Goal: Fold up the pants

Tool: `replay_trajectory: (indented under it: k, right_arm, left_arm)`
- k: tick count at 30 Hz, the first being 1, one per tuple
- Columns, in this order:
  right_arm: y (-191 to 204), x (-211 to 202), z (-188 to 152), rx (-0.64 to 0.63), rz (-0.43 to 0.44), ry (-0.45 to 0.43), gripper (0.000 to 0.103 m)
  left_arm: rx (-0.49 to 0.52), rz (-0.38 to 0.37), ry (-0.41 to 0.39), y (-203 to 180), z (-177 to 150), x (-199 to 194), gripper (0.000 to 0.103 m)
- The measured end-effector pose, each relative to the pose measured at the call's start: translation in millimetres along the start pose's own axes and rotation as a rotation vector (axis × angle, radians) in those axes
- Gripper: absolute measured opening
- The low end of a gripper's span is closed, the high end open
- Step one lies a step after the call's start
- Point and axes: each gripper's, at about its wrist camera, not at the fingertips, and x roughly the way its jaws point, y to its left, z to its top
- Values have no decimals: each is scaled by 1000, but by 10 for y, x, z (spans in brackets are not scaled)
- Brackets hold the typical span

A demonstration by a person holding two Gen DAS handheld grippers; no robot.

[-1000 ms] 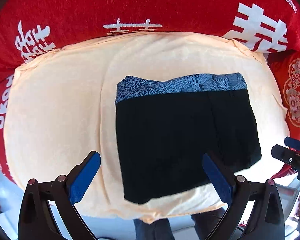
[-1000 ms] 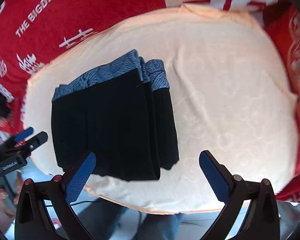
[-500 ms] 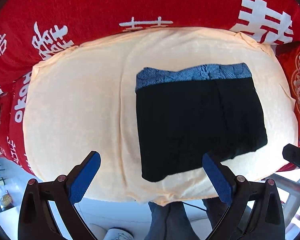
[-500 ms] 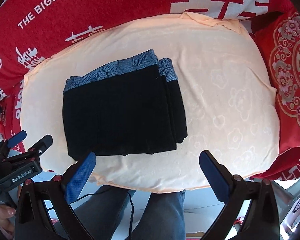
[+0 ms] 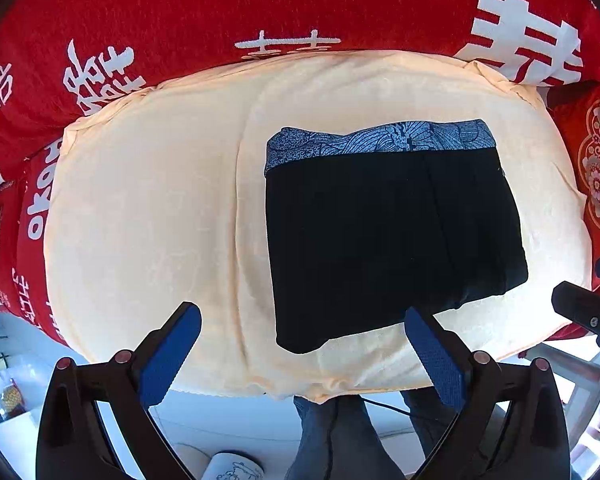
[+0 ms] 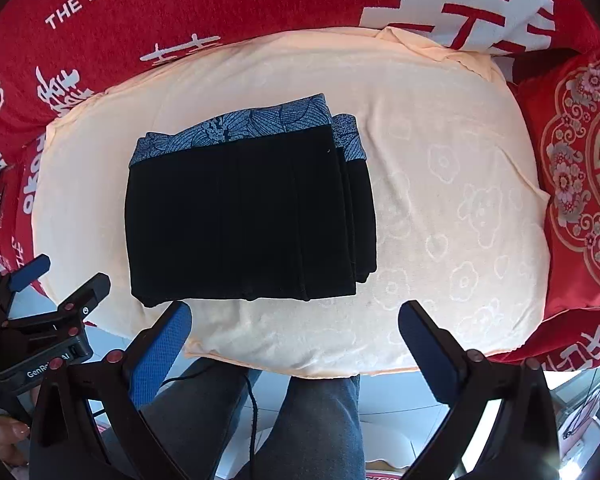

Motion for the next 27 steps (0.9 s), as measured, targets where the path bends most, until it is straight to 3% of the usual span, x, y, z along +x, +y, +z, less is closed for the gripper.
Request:
replay_trajectory:
  k: [27]
  right_arm:
    - [44,0,-93,-10,-10,-10,103]
  left_arm:
    - [8,1,-1,-59,-93,-65,102]
